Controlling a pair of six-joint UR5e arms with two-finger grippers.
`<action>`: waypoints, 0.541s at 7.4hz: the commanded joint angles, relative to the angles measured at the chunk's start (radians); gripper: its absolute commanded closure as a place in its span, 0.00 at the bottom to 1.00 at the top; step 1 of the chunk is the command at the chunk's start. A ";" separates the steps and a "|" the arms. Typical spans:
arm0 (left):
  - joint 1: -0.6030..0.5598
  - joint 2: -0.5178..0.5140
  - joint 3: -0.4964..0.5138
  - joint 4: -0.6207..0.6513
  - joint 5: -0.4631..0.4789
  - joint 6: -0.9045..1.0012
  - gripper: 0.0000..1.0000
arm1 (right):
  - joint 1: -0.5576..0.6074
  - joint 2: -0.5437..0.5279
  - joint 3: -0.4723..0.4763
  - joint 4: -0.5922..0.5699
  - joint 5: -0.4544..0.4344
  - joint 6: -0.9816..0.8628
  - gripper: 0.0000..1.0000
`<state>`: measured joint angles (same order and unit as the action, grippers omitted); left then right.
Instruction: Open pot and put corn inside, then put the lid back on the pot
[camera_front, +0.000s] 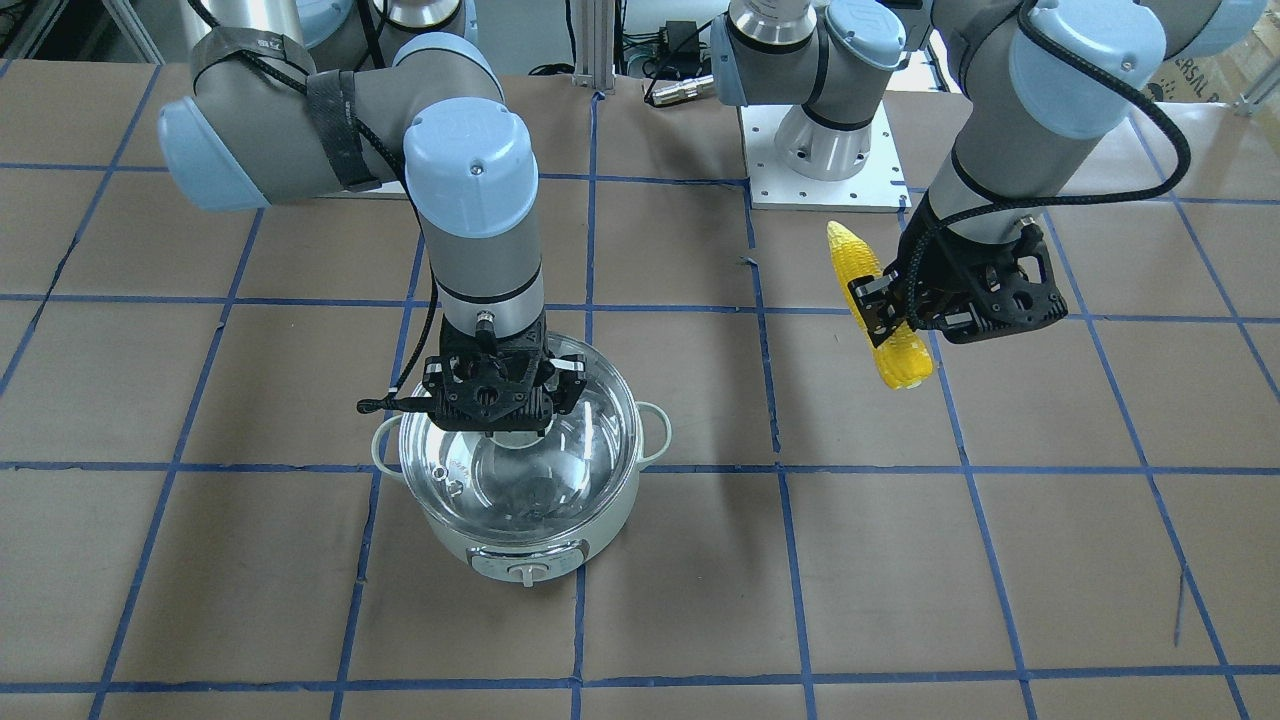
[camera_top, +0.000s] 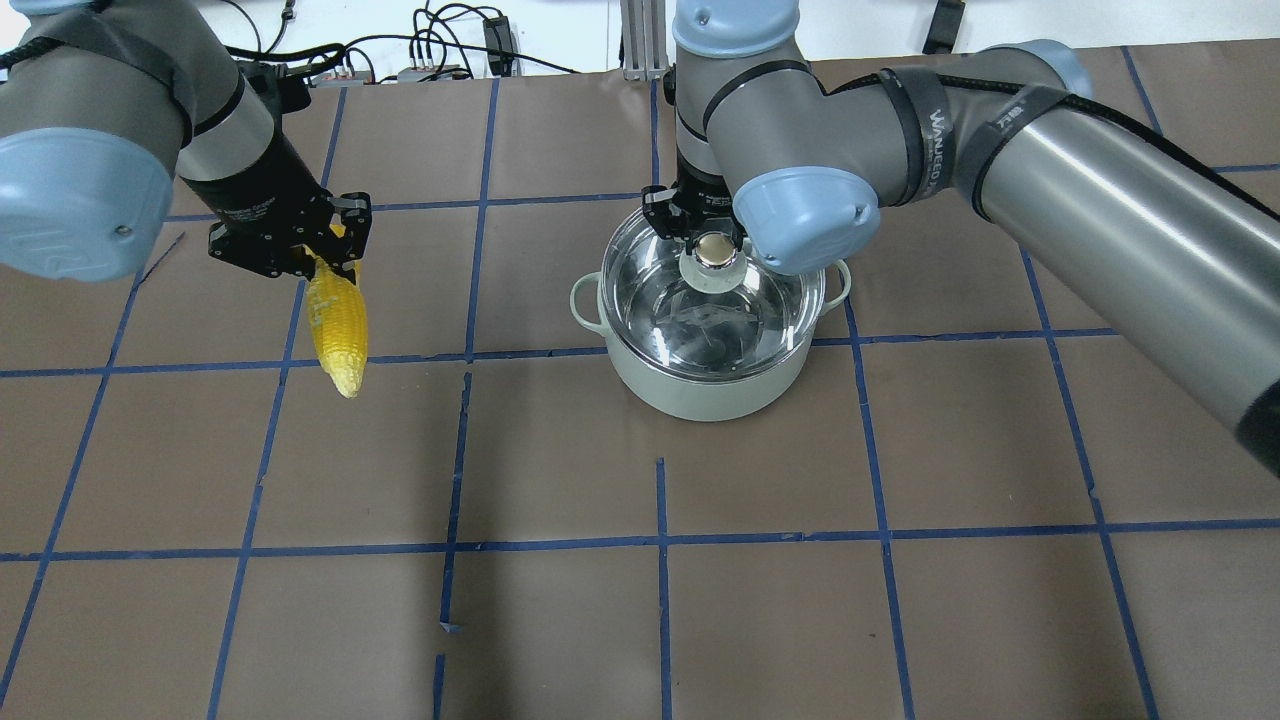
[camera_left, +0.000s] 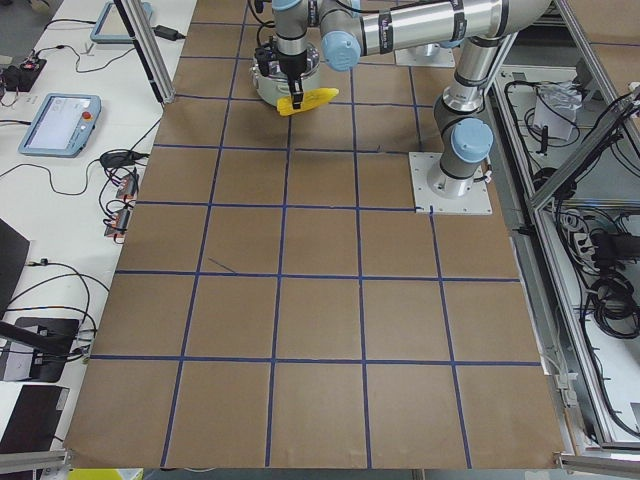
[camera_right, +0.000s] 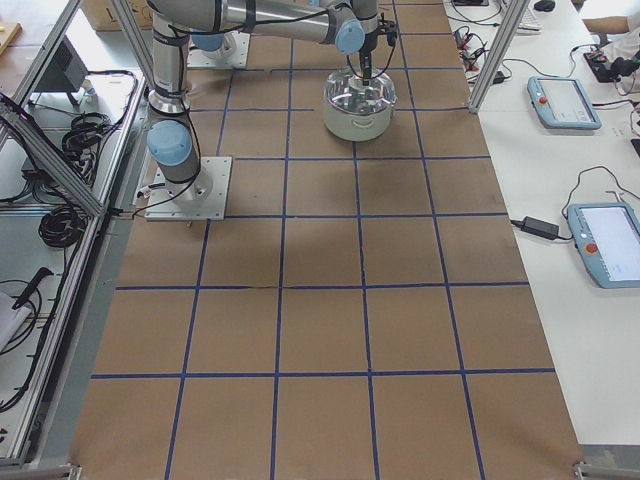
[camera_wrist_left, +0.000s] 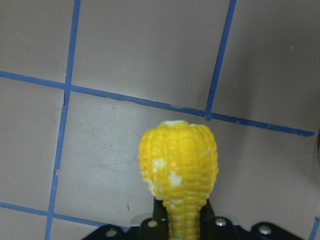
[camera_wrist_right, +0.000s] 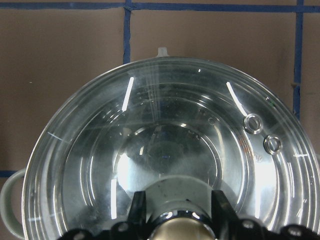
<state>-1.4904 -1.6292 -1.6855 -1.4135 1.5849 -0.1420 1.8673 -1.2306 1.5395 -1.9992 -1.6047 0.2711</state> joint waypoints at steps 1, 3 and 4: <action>-0.011 0.000 0.009 -0.005 0.000 -0.010 0.93 | -0.004 -0.001 -0.057 0.074 0.000 -0.003 0.57; -0.042 -0.003 0.085 -0.092 -0.006 -0.051 0.93 | -0.037 -0.006 -0.174 0.243 -0.003 -0.058 0.57; -0.062 -0.020 0.145 -0.132 -0.032 -0.100 0.93 | -0.072 -0.009 -0.234 0.326 -0.020 -0.096 0.57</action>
<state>-1.5282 -1.6347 -1.6085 -1.4917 1.5743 -0.1931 1.8325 -1.2356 1.3830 -1.7822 -1.6108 0.2167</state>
